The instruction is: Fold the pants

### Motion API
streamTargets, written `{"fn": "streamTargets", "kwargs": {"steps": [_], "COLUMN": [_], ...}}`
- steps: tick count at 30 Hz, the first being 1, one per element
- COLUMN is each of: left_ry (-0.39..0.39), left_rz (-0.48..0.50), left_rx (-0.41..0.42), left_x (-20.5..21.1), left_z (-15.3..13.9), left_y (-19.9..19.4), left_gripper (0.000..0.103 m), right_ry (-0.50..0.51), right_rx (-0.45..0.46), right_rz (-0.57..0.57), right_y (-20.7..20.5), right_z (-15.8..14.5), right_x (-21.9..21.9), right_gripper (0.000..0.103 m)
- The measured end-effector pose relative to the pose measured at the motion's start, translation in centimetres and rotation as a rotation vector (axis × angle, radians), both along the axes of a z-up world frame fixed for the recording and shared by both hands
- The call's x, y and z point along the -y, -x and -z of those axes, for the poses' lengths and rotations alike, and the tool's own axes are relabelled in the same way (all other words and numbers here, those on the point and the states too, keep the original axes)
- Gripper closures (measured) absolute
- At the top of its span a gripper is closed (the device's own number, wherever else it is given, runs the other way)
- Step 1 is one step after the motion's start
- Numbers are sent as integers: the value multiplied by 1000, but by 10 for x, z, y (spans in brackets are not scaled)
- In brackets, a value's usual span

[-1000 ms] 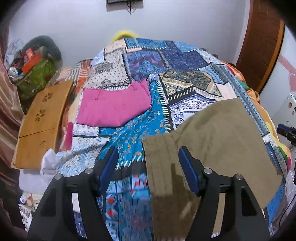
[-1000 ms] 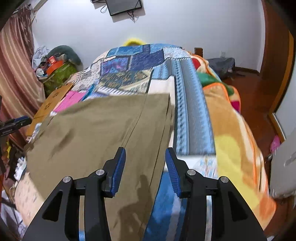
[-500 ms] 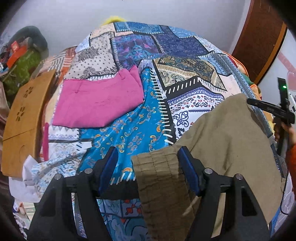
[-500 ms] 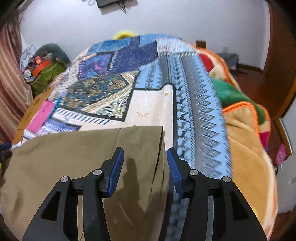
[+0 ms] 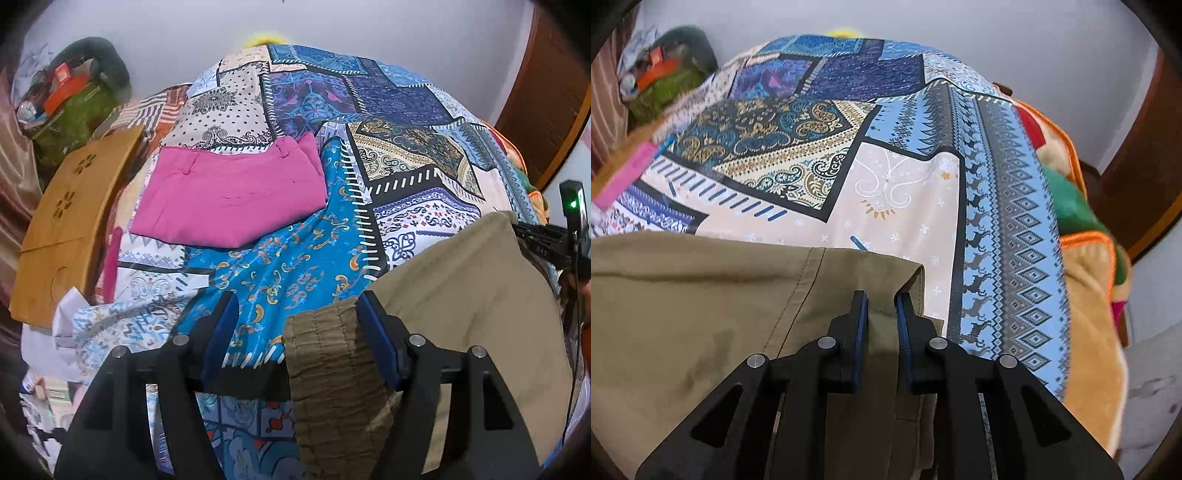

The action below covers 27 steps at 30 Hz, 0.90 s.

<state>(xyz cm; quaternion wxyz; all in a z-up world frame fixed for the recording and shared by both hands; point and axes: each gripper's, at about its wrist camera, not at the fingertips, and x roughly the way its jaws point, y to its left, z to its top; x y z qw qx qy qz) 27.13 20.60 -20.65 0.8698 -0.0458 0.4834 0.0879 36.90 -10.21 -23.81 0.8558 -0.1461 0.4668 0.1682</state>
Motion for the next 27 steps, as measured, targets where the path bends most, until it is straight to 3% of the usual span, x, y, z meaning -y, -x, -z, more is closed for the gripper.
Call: {"fn": "streamTargets", "kwargs": {"steps": [2,3,6,9,15,17,22,27], "left_ry": [-76,-79,-29,-16,-1,6,19,-70], "left_rz": [-10,-6,12,32,131,170,219,294], "left_rx": [22,35,63,99,136,118,25,-90], "left_x": [0,-2,-5,2,41,54,77,97], "left_z": [-13,-19,-38,-53,-68,-61,-30,14], "left_y": [6,9,17,22,20,15,3,6], "left_gripper": [35,35,35,32,23,20,20,17], "right_ry": [29,29,-39,-143,-270,-292,-265,-182], "right_rx": [-26,-22,-10,11,8,-8,-95,-225], "right_rz": [-10,-15,-43,-90,-202,-227,-276,-304], "right_y": [2,6,17,42,81,83,91,97], "right_z": [-11,-20,-47,-81,-114,-113,-83,-41], "right_x": [2,4,9,5,-30,-45,-79,-89], "right_gripper": [88,88,80,65,44,38,37,37]}}
